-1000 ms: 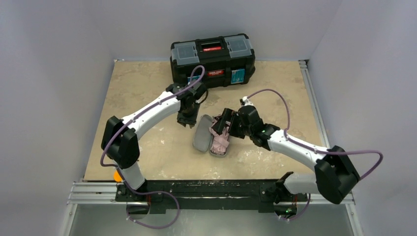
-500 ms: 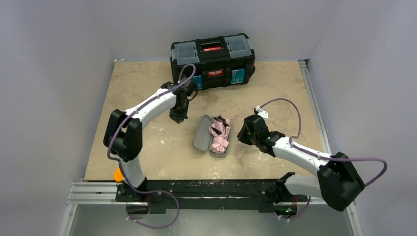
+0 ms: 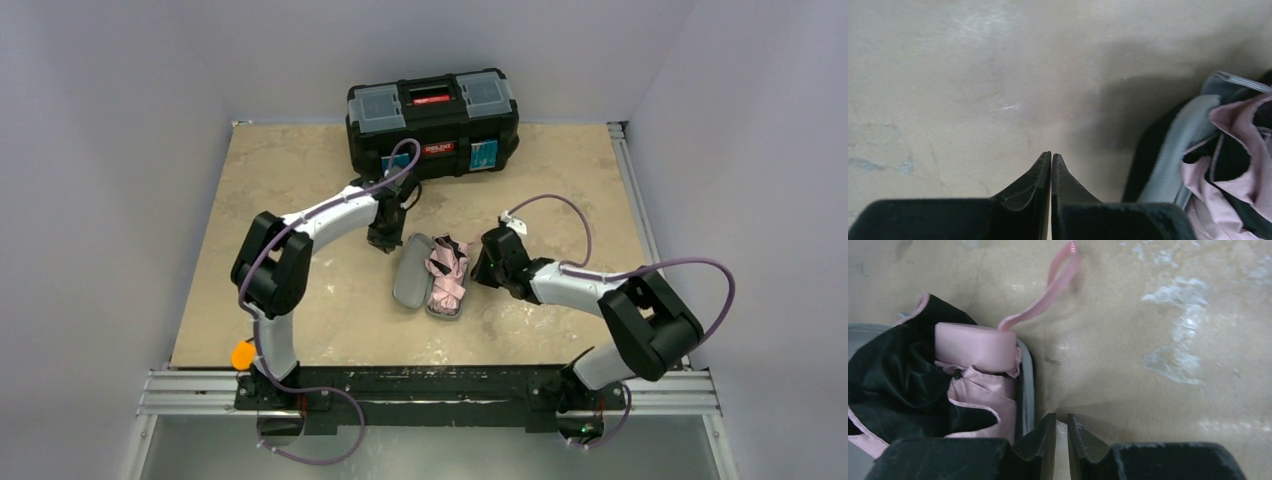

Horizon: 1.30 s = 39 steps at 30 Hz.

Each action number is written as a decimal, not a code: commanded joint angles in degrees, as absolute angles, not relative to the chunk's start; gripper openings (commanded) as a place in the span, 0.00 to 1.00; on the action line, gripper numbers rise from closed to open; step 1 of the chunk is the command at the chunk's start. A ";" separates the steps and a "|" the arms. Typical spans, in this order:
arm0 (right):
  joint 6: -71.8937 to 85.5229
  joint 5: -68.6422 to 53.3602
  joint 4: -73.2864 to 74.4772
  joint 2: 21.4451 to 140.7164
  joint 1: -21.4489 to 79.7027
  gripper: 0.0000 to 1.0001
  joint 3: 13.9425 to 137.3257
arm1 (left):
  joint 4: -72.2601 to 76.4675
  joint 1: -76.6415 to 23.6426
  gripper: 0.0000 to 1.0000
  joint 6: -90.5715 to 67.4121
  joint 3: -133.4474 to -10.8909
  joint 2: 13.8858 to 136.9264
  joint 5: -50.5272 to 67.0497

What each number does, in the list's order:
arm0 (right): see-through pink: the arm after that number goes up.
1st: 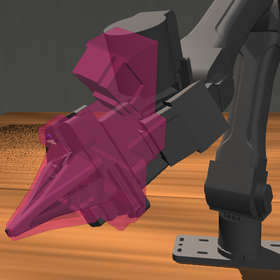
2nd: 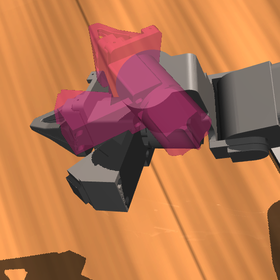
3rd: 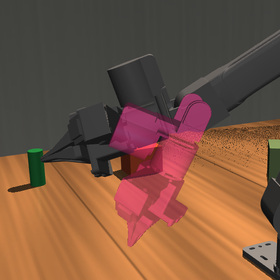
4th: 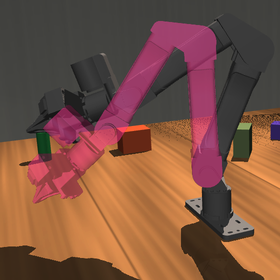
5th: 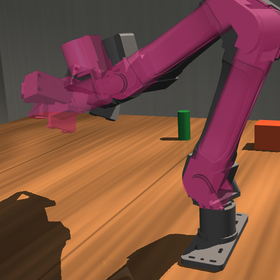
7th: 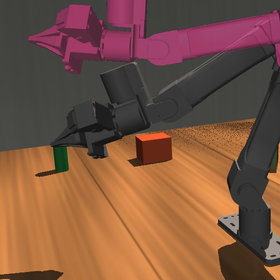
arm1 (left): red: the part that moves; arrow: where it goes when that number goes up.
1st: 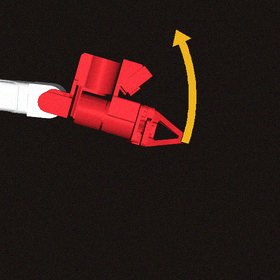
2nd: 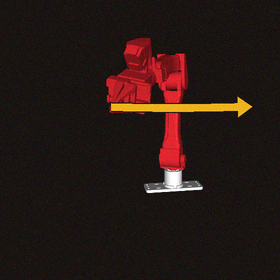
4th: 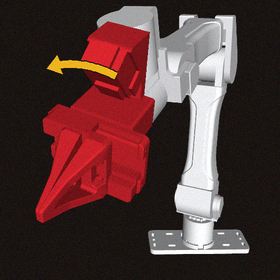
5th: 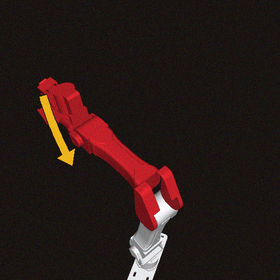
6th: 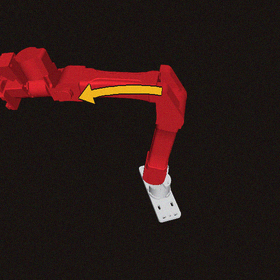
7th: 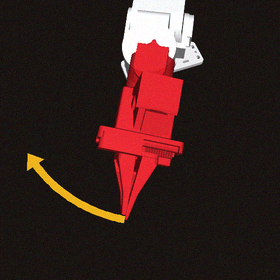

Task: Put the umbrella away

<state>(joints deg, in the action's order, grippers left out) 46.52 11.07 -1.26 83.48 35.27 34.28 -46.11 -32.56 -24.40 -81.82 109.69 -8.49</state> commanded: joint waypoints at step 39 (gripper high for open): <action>50.54 -31.57 -28.07 72.02 19.11 0.99 24.48 | -41.67 -45.24 0.01 -26.81 -84.94 105.39 -3.90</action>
<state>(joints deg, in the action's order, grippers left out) 45.23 -22.83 -20.12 70.00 19.31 25.74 -42.81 -44.60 -25.98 -82.83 107.79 -3.40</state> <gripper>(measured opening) 0.987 0.012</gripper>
